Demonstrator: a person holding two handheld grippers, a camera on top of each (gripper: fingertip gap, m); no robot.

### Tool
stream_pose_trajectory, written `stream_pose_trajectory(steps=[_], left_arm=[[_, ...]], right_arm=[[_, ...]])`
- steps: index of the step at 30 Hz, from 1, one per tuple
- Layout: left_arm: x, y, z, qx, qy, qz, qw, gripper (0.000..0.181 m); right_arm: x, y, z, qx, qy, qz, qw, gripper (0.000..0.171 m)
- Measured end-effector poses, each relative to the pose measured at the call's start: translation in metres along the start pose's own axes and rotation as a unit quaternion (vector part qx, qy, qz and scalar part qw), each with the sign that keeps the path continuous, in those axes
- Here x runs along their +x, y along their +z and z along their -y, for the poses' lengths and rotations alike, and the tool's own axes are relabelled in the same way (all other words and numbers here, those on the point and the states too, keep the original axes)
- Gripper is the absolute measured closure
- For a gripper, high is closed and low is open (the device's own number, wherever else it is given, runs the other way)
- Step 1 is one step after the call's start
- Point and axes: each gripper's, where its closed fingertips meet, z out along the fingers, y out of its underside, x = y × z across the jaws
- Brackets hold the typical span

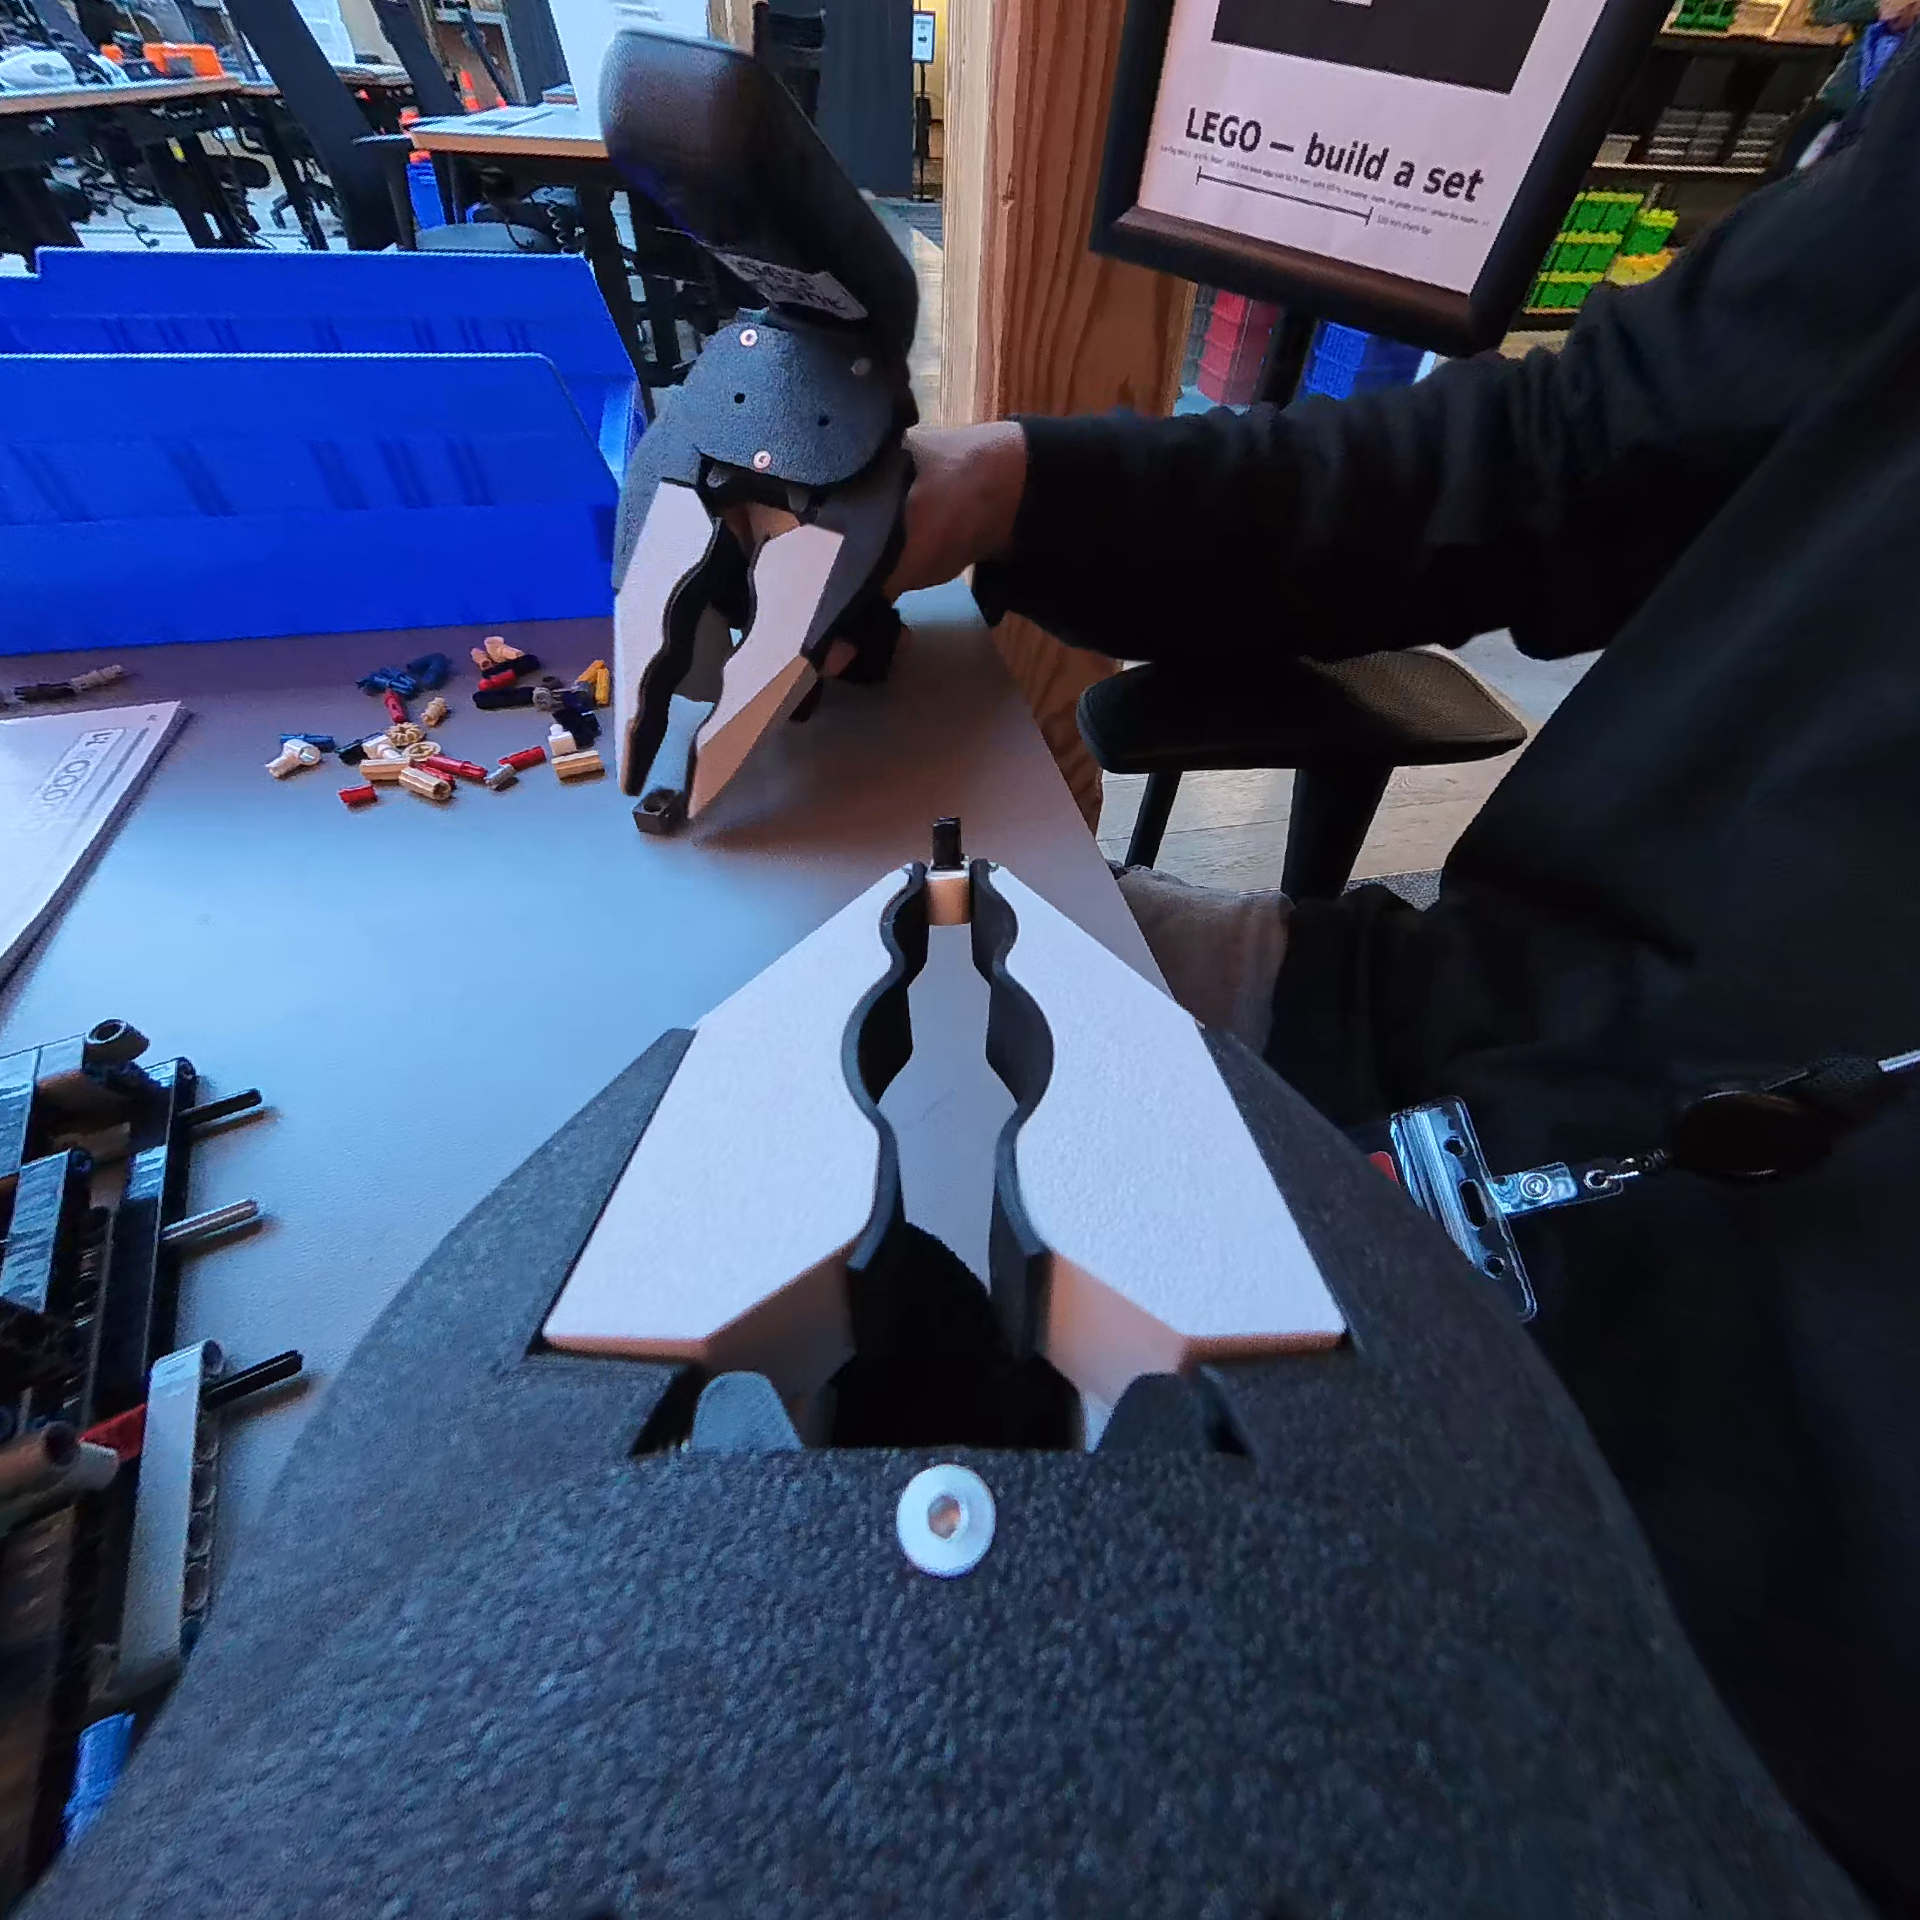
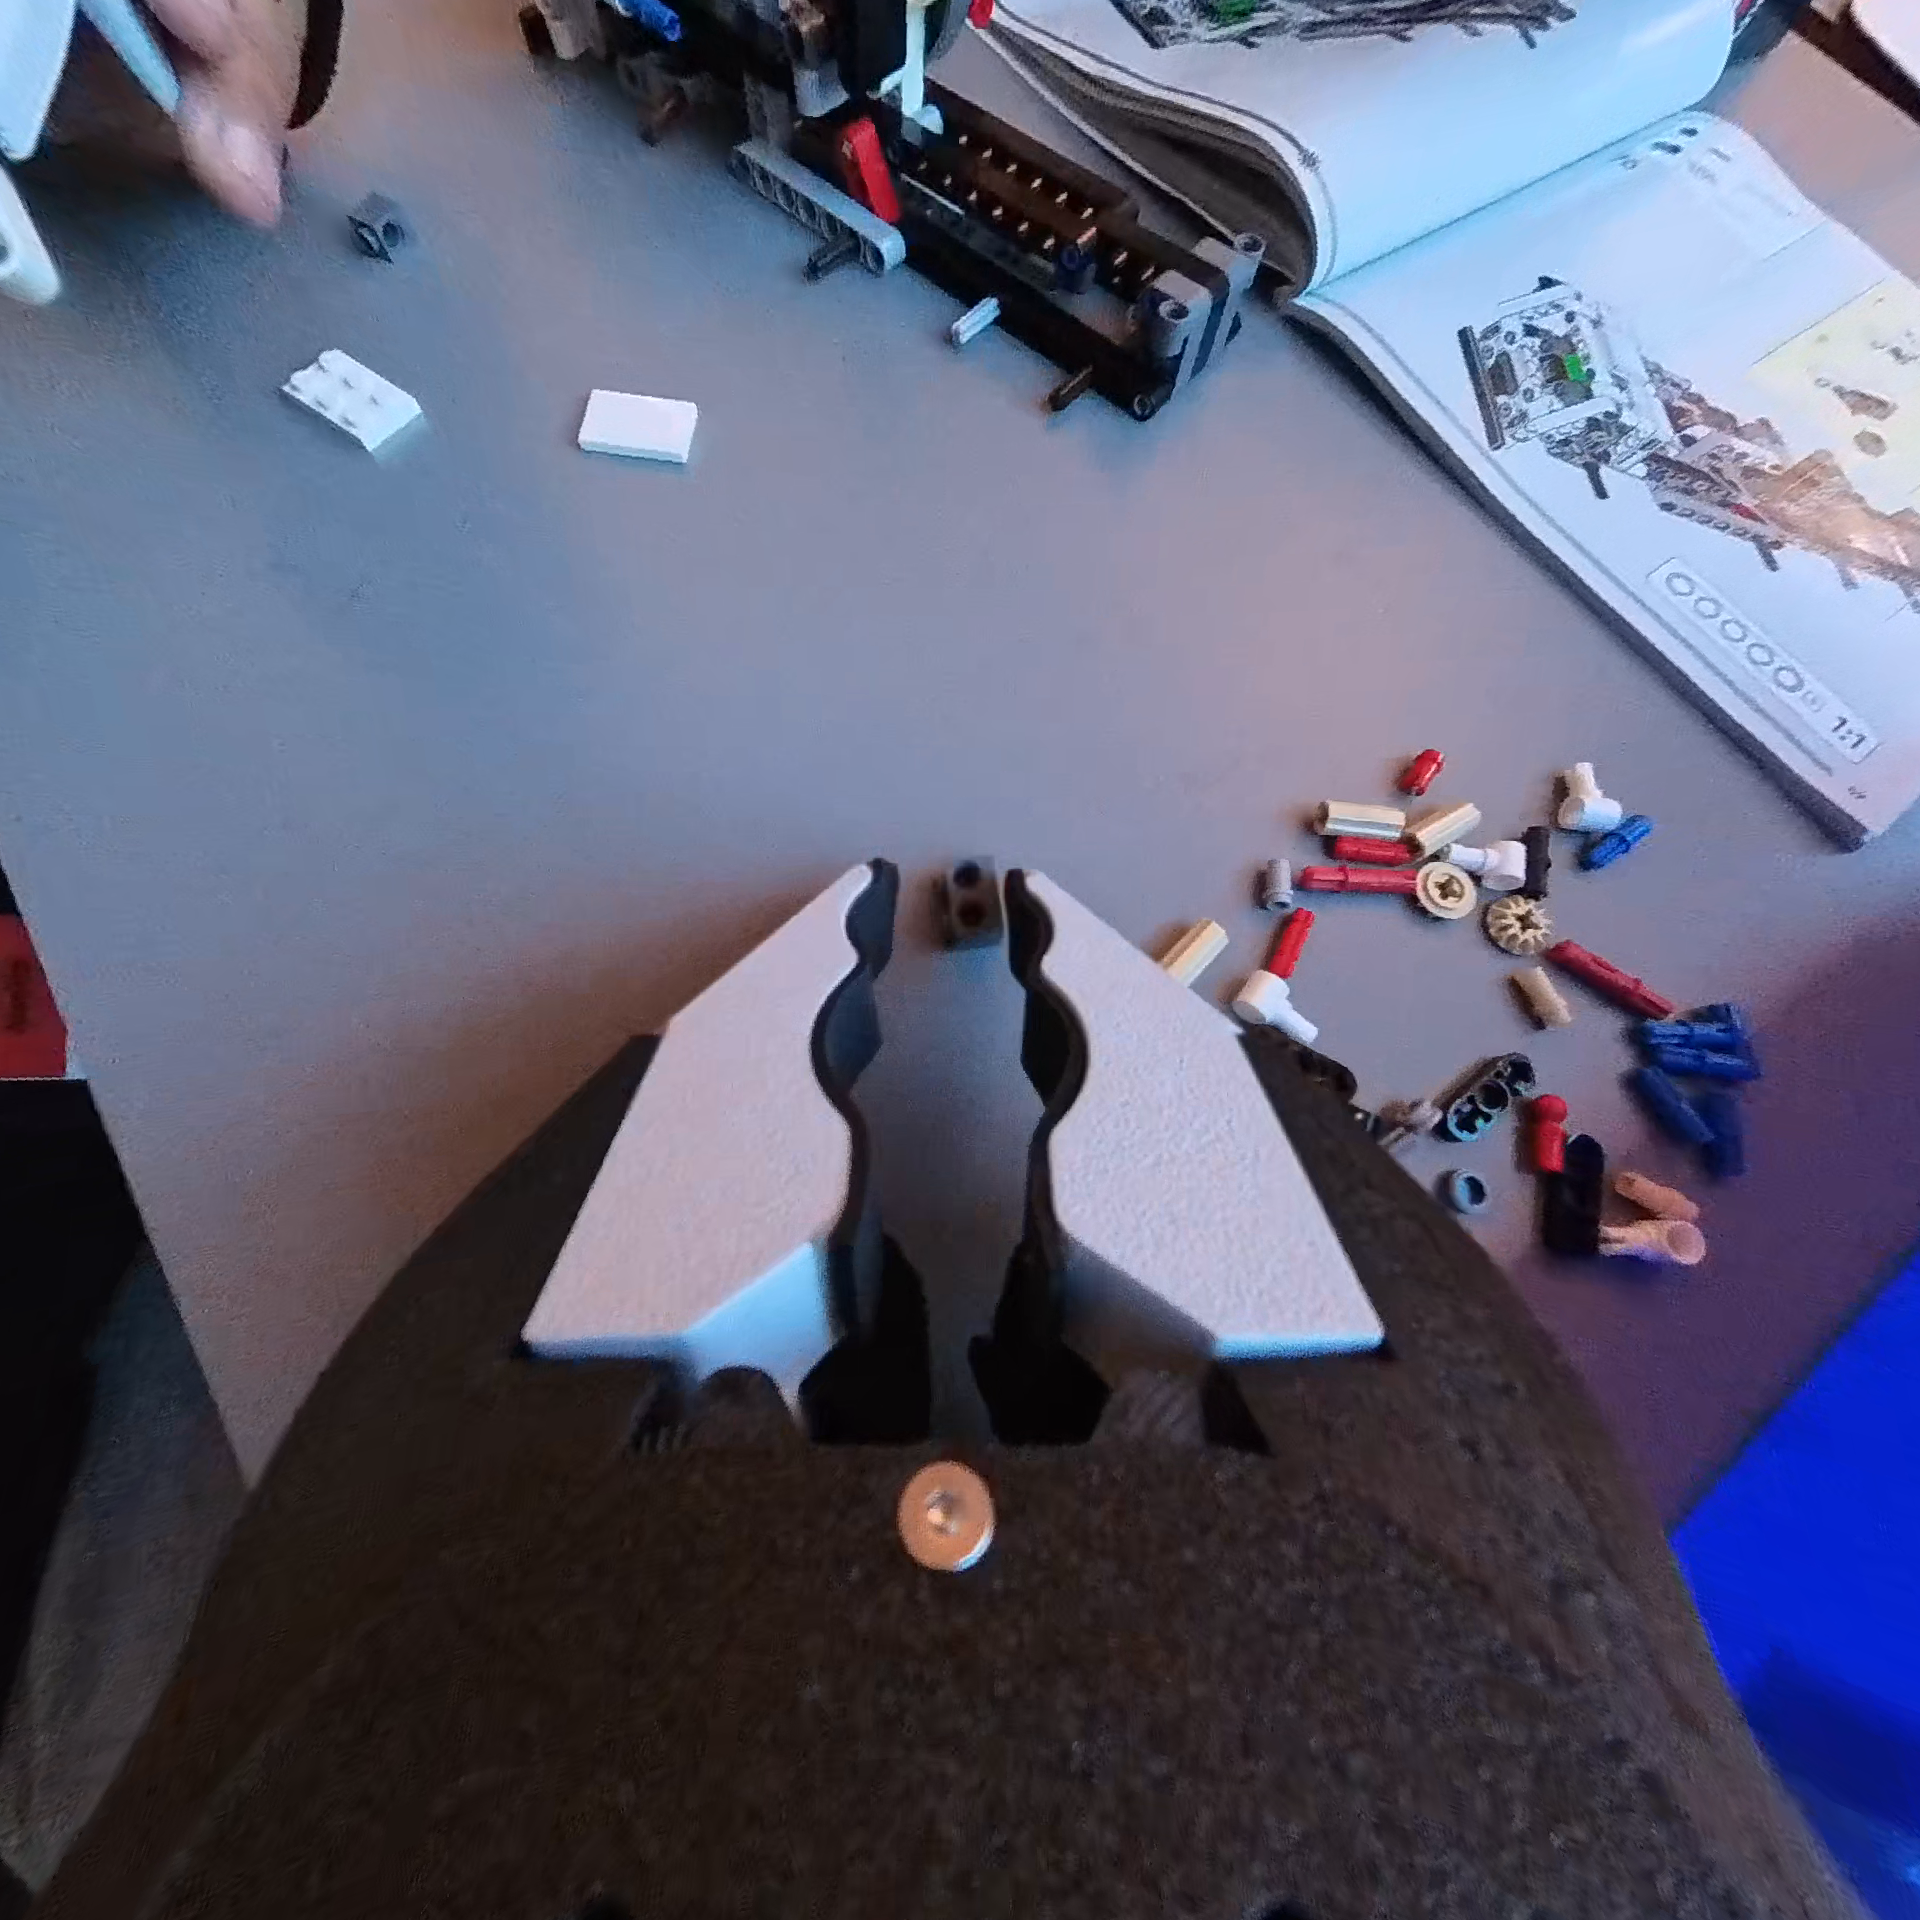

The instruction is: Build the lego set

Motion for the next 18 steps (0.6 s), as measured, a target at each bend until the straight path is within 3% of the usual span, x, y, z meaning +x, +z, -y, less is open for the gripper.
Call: stream_pose_trajectory(steps=[13, 15, 18], left_arm=[[-0.002, 0.000, -0.001, -0.003, 0.003, 0.007, 1.000, 0.174], [-0.008, -0.002, -0.001, -0.001, 0.016, 0.026, 1.000, 0.174], [-0.016, -0.005, 0.002, 0.009, 0.033, 0.052, 0.998, 0.174]], right_arm=[[0.004, 0.005, -0.006, -0.024, 0.004, 0.017, 1.000, 0.161], [-0.004, 0.002, 0.011, 0.020, 0.014, 0.030, 0.999, 0.161], [-0.041, -0.015, 0.068, 0.107, 0.034, 0.084, 0.990, 0.161]])
